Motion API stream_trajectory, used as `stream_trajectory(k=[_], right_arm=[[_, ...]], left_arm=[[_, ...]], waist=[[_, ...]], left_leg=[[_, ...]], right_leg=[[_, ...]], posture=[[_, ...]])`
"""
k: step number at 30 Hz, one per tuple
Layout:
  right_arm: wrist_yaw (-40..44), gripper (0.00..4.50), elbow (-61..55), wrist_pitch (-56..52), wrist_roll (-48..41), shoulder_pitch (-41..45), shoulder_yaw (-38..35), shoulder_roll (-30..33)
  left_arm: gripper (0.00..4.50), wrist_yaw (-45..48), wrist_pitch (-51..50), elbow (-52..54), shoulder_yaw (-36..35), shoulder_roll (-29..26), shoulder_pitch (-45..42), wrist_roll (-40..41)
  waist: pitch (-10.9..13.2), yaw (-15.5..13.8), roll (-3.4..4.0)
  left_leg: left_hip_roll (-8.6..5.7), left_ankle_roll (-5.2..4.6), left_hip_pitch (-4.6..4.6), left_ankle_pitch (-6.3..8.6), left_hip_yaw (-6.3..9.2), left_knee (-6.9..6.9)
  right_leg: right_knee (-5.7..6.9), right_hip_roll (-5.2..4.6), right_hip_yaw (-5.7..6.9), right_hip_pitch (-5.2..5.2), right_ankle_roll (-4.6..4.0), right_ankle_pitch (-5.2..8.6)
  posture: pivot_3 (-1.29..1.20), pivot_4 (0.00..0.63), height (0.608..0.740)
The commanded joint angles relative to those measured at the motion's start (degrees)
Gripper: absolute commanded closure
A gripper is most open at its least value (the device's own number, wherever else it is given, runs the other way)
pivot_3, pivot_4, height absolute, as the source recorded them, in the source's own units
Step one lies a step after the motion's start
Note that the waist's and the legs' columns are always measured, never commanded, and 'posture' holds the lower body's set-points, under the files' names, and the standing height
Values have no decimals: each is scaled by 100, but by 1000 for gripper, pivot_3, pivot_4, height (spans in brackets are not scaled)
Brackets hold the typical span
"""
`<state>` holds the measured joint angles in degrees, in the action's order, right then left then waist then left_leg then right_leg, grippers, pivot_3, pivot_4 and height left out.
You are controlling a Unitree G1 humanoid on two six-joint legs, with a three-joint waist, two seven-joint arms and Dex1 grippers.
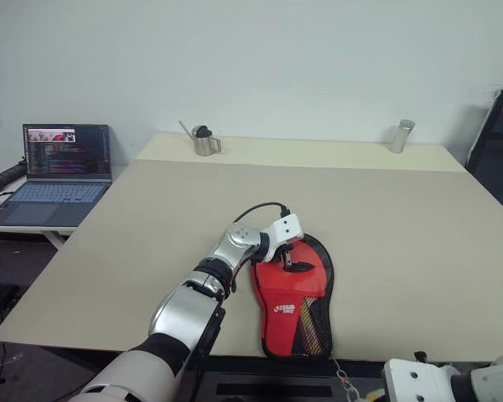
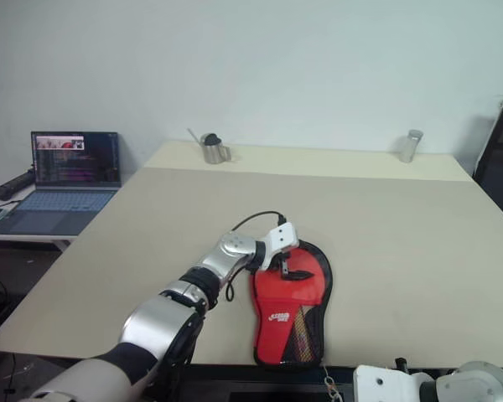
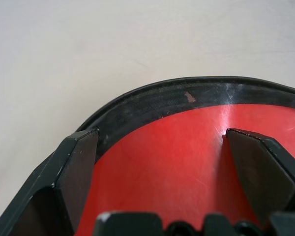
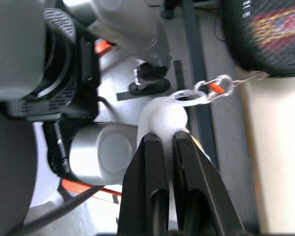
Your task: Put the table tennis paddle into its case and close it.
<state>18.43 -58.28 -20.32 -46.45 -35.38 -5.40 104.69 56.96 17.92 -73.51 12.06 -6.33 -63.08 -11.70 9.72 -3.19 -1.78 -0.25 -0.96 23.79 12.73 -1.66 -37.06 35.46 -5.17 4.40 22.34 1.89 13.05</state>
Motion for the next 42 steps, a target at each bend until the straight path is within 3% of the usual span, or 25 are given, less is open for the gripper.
stream_trajectory(k=[1,3,6,11,15,18,21,27,30,36,42], right_arm=[[-640,4468,-172,335,-665,151,-81,481],[-783,3961,-172,425,-1017,304,-164,692],[-641,3052,-172,-21,-1590,979,-293,472],[-152,1335,46,-504,-2287,2007,-271,-205],[18,60,416,-771,-2316,3013,236,-1131],[117,60,984,-1138,-1981,4060,876,-2248],[178,60,1691,-1258,-986,4770,1479,-3427],[712,60,3365,-737,248,5278,1726,-5354],[1364,60,4361,-77,991,5555,1767,-5884],[2350,60,6266,900,1717,6304,1508,-6707],[3184,60,8081,1575,2173,7052,1153,-6914]], left_arm=[[0,-22,-74,-183,184,-92,228,-270],[0,-7,-58,-166,159,-146,272,-242],[0,20,-38,-130,114,-237,366,-193],[0,60,5,-42,42,-382,536,-101],[0,150,56,111,-75,-521,689,70],[0,291,44,306,-228,-611,754,283],[0,581,-48,680,-431,-762,841,600],[0,1152,-569,2130,-714,-1365,1534,1171],[0,1224,-1133,3370,-876,-1742,2115,1504],[0,700,-2299,5642,-1318,-2247,3398,2056],[0,-204,-3155,7169,-1606,-2237,4367,2300]], waist=[[-1,3,1],[-3,11,5],[-3,37,6],[-6,97,5],[-15,192,1],[-13,233,-11],[-7,276,-21],[-1,282,-11],[7,291,-11],[32,311,1],[49,246,20]], left_leg=[[1,-1,1,-1,2,2],[4,-4,1,-2,0,2],[8,-3,1,0,-1,4],[25,-7,1,0,-7,6],[35,-32,0,-15,-9,6],[67,-32,-3,-15,-24,2],[90,-31,-6,-15,-26,-1],[101,-31,19,-17,-37,9],[78,-30,38,-16,-69,0],[85,-31,35,-17,-72,-12],[91,-29,27,-19,-69,-15]], right_leg=[[-4,0,2,0,-1,0],[-7,0,1,0,-2,-1],[-13,0,2,0,-6,-3],[-28,0,14,-1,-14,-10],[-31,0,29,-3,-15,-13],[-40,-1,65,-3,-15,-30],[-39,3,105,0,-26,-54],[-20,22,107,43,-8,-76],[54,27,89,97,-17,-81],[55,27,84,98,7,-65],[61,18,79,94,2,-66]], posture=[[0,150,740],[0,150,740],[0,150,740],[0,150,740],[0,150,740],[0,150,740],[0,150,740],[0,150,740],[0,150,740],[0,150,740],[0,150,740]])
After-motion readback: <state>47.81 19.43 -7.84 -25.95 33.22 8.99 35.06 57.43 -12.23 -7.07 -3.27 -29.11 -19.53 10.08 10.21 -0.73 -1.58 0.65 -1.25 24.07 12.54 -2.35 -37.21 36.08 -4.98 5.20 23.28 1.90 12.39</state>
